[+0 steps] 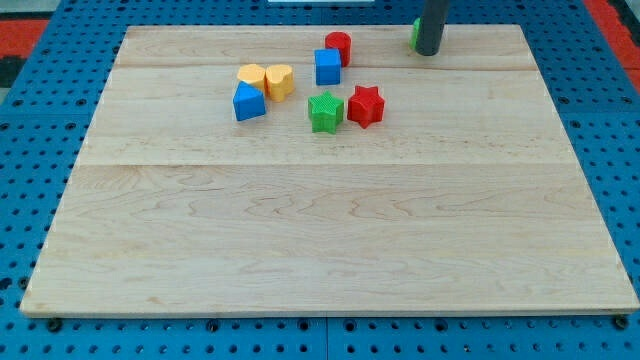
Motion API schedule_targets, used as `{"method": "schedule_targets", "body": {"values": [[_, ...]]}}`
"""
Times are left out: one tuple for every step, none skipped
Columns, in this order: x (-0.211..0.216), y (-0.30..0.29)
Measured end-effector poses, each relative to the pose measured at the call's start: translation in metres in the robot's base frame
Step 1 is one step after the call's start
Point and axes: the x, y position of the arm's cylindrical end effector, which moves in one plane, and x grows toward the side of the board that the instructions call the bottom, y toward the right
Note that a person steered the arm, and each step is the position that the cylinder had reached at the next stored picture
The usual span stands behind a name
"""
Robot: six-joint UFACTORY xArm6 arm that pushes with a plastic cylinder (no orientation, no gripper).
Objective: Push the green circle slightly to the right
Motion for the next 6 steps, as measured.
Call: {"method": "schedule_targets", "body": {"values": [[0.0, -0.008], [0.0, -0.023], [-0.005, -0.041], [-0.031, -0.06], [-0.045, -0.059], [-0.045, -0.042]]}}
